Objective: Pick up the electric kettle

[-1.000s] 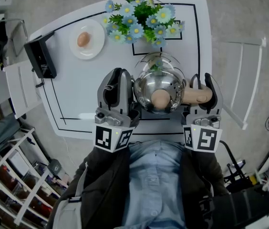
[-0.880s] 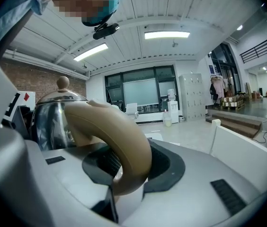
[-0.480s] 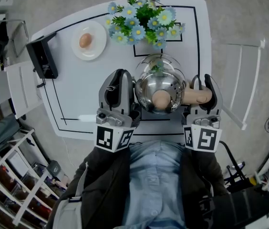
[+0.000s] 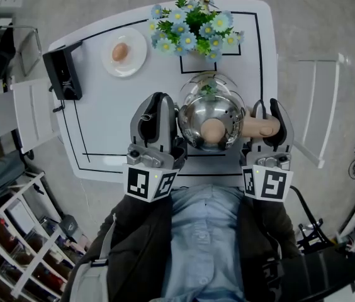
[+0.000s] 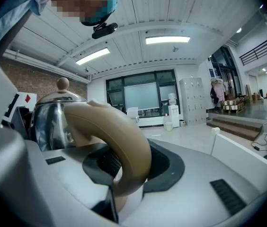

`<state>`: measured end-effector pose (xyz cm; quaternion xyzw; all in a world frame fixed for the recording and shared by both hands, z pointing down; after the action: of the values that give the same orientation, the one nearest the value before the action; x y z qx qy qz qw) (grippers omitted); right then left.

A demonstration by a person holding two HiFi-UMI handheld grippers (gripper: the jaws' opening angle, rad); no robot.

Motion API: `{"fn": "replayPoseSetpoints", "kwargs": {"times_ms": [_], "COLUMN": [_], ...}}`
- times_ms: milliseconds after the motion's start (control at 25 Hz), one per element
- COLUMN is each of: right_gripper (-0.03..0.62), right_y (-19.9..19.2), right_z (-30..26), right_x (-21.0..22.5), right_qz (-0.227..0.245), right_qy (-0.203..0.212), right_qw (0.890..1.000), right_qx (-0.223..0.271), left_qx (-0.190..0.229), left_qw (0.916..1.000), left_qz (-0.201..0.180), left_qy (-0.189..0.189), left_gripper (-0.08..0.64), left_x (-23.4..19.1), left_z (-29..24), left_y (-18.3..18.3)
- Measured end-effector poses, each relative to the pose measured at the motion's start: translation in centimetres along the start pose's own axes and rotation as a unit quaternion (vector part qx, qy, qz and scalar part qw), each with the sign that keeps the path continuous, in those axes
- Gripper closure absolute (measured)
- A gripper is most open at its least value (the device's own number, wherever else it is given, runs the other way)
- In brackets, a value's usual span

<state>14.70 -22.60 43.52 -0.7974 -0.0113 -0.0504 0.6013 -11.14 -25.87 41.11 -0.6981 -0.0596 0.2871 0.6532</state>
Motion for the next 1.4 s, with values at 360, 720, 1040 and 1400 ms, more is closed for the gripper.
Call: {"fn": "replayPoseSetpoints", "kwargs": {"times_ms": [360, 720, 1040, 1400], "right_gripper": [0.479, 0.479, 0.479, 0.479], "right_y": [2.9, 6.1, 8.8, 9.5], "right_z": [3.2, 7.4, 9.2, 10.3], "right_x": [-1.8, -4.7, -5.9, -6.3], "right_qz": [0.007, 0.012, 0.014, 0.021], "right_qy": [0.007, 0.013, 0.012, 0.007], "right_qw": [0.999, 0.997, 0.994, 0.993], "right_qx": [0.041, 0.075, 0.109, 0.114], "left_qx": [0.037, 0.071, 0.100, 0.103], "left_qw": [0.9992, 0.9972, 0.9944, 0.9941], "left_qz": [-0.010, -0.021, -0.034, -0.027], "left_qy": [-0.005, -0.004, -0.011, -0.018], "left_gripper": [0.517, 0.517, 0.518, 0.517], "left_x": [1.4, 2.6, 3.6, 3.9], "left_z": [3.1, 7.2, 9.0, 9.6], "left_y": [3.6, 8.2, 11.2, 11.7]}}
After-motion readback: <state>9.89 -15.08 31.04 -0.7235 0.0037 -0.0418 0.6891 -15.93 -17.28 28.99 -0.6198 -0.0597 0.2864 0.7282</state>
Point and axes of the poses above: the fingertips, and each gripper's own axes: z backward along the fingers, x to its right, y out of its top, the point moved 9 cm from there along z, backward along the fingers, and after that the axes turned 6 degrees about -y, right-handed, at the moved point
